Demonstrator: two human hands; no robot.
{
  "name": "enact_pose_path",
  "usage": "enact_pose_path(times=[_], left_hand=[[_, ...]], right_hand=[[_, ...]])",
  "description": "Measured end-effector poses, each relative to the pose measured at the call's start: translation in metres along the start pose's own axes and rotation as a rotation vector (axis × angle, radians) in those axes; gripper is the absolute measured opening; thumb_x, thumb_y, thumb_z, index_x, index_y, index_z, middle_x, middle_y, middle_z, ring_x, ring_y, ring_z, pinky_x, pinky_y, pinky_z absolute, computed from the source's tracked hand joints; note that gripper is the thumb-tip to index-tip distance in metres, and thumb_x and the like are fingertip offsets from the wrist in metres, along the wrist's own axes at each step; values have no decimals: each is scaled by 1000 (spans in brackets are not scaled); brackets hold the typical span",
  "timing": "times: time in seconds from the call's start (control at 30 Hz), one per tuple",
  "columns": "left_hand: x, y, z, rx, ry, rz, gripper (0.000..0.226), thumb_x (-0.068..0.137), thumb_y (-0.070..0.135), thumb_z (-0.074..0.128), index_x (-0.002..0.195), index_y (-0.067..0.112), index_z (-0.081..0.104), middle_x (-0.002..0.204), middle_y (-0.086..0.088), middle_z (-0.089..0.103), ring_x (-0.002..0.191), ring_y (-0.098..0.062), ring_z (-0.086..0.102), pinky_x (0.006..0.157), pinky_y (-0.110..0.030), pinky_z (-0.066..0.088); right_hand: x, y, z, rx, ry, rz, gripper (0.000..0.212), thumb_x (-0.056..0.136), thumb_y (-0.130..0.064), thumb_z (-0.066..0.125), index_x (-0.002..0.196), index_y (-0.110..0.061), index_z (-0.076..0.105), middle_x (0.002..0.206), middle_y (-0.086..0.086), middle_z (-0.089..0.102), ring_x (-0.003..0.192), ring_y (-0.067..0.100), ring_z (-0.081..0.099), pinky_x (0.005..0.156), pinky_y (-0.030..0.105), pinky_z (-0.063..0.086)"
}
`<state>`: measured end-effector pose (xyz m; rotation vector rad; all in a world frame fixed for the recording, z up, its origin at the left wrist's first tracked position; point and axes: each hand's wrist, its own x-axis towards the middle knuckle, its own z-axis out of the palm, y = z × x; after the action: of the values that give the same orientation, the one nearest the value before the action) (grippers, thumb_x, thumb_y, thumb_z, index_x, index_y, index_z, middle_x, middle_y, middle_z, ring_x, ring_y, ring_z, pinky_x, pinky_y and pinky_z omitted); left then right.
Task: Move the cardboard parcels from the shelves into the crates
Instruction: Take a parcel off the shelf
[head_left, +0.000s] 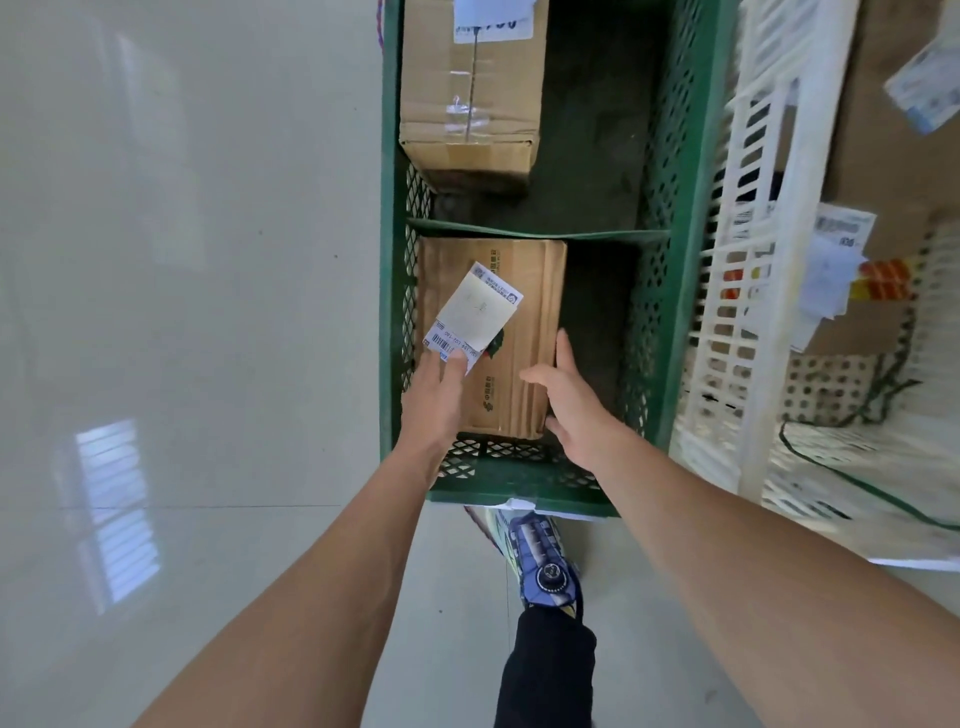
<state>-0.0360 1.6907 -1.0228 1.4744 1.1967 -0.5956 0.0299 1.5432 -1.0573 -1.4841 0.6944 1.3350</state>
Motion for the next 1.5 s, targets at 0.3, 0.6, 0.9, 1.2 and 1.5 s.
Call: enact_pose_path(times=[0.3, 0.6, 0.9, 1.2, 1.5], left_hand=[[4, 0, 3, -92, -173, -147, 56, 114, 60, 28, 168, 43, 29, 176, 9, 31, 163, -18, 24, 123, -42, 20], [-78, 80, -2, -170, -84, -53, 53, 115, 55, 33, 161, 32, 45, 139, 6, 59, 112, -1, 54, 111, -32, 36], [-297, 265, 7, -196, -148, 276, 74, 100, 81, 39, 166, 48, 34, 174, 17, 35, 161, -19, 33, 132, -57, 27], [-531, 386, 99, -95, -242, 640, 45, 93, 79, 38, 129, 63, 59, 125, 45, 67, 122, 23, 57, 114, -37, 41], [-714, 441, 259, -109, -351, 851, 68, 103, 62, 38, 165, 36, 38, 173, 13, 35, 160, -11, 32, 126, -40, 31]], right_hand=[[13, -10, -19, -108, -40, 7, 100, 98, -32, 64, 166, -50, -6, 180, -1, 8, 164, 30, 14, 131, 62, 13], [-104, -79, -38, -97, -36, -369, 76, 101, -58, 43, 168, -44, 10, 178, -17, 10, 163, 9, 11, 134, 52, 11], [-351, -169, -103, 168, 67, -681, 90, 88, -85, 47, 165, -50, 18, 167, -34, 25, 153, -10, 28, 133, 38, 17], [-599, -211, -237, 278, 138, -992, 101, 67, -100, 58, 156, -59, 32, 169, -29, 29, 153, -10, 30, 129, 31, 24], [-782, -185, -427, 317, 238, -1188, 86, 79, -86, 52, 156, -55, 31, 169, -28, 29, 154, -6, 30, 133, 39, 22]])
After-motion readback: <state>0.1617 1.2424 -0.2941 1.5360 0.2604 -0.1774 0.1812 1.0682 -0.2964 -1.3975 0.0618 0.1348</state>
